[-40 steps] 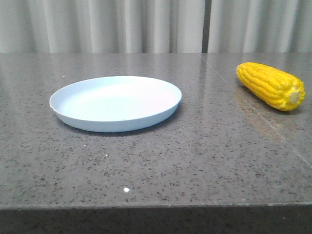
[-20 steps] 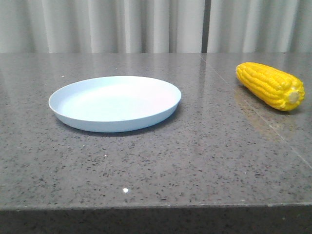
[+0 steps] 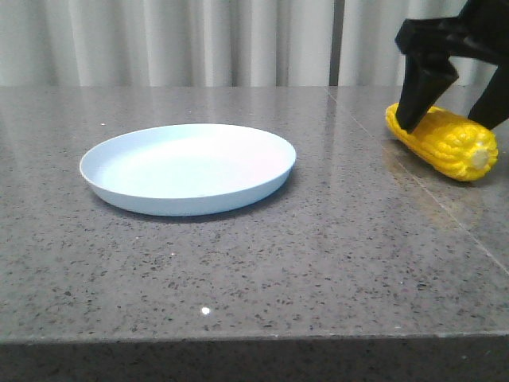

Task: Place corn on plate with both arms
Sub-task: 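Lower the right gripper and grasp the yellow corn cob, then carry the corn with the right gripper over the plate and lower it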

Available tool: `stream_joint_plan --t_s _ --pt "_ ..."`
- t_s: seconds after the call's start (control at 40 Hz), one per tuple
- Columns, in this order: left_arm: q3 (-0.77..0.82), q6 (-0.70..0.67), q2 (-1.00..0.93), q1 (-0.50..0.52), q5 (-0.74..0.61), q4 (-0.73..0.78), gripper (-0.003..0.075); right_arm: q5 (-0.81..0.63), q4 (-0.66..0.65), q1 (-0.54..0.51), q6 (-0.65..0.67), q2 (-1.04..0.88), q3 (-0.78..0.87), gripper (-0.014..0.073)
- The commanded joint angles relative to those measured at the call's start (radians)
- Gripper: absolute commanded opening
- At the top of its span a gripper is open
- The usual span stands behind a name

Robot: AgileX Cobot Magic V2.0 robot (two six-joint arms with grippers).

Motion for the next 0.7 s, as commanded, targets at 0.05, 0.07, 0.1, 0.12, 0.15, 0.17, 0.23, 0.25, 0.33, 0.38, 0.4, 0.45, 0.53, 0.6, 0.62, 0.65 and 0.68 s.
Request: stream_joint_plan --t_s 0.05,0.07,0.1,0.12,0.15,0.17,0.23,0.25,0.33,0.38,0.4,0.45,0.53,0.6,0.62,0.65,0.68 --pt "-0.027 -0.012 0.011 0.0 -0.077 0.0 -0.002 0.036 0.006 0.007 -0.005 0.021 -0.078 0.0524" --pt "-0.027 -0.012 0.011 0.0 -0.077 0.0 -0.002 0.043 0.005 0.007 -0.005 0.024 -0.083 0.0474" --pt "-0.027 -0.012 0.011 0.0 -0.077 0.0 -0.002 0.05 0.006 0.007 -0.005 0.025 -0.086 0.0431" --pt "-0.027 -0.012 0.011 0.0 -0.077 0.0 -0.002 0.056 0.006 0.007 -0.005 0.025 -0.09 0.037" --pt "-0.027 -0.012 0.011 0.0 -0.077 0.0 -0.002 0.058 0.006 0.007 -0.005 0.025 -0.093 0.0311" --pt "-0.027 -0.012 0.011 0.0 -0.077 0.0 -0.002 0.058 0.006 0.007 -0.005 0.025 -0.095 0.0283" --pt "-0.027 -0.012 0.011 0.0 -0.077 0.0 -0.002 0.062 0.006 0.007 -0.005 0.025 -0.103 0.0186" --pt "-0.027 -0.012 0.011 0.0 -0.077 0.0 -0.002 0.069 0.006 0.007 -0.005 0.025 -0.109 0.0158" --pt "-0.027 -0.012 0.011 0.0 -0.077 0.0 -0.002 0.085 0.006 0.007 -0.005 0.021 -0.128 0.0114" --pt "-0.027 -0.012 0.011 0.0 -0.077 0.0 -0.002 0.094 0.014 0.007 -0.005 0.011 -0.141 0.0114" --pt "-0.027 -0.012 0.011 0.0 -0.077 0.0 -0.002 0.098 0.024 0.011 -0.005 0.004 -0.15 0.0114" --pt "-0.027 -0.012 0.011 0.0 -0.077 0.0 -0.002 0.109 0.035 0.024 -0.005 -0.008 -0.17 0.0114" --pt "-0.027 -0.012 0.011 0.0 -0.077 0.0 -0.002 0.125 0.034 0.074 0.005 -0.015 -0.214 0.0114" --pt "-0.027 -0.012 0.011 0.0 -0.077 0.0 -0.002 0.146 0.02 0.139 0.062 -0.008 -0.261 0.0114" --pt "-0.027 -0.012 0.011 0.0 -0.077 0.0 -0.002 0.151 0.01 0.161 0.085 -0.004 -0.276 0.0114" --pt "-0.027 -0.012 0.011 0.0 -0.077 0.0 -0.002 0.154 -0.003 0.183 0.108 0.003 -0.291 0.0114" --pt "-0.027 -0.012 0.011 0.0 -0.077 0.0 -0.002 0.157 -0.021 0.214 0.14 0.012 -0.31 0.0114"
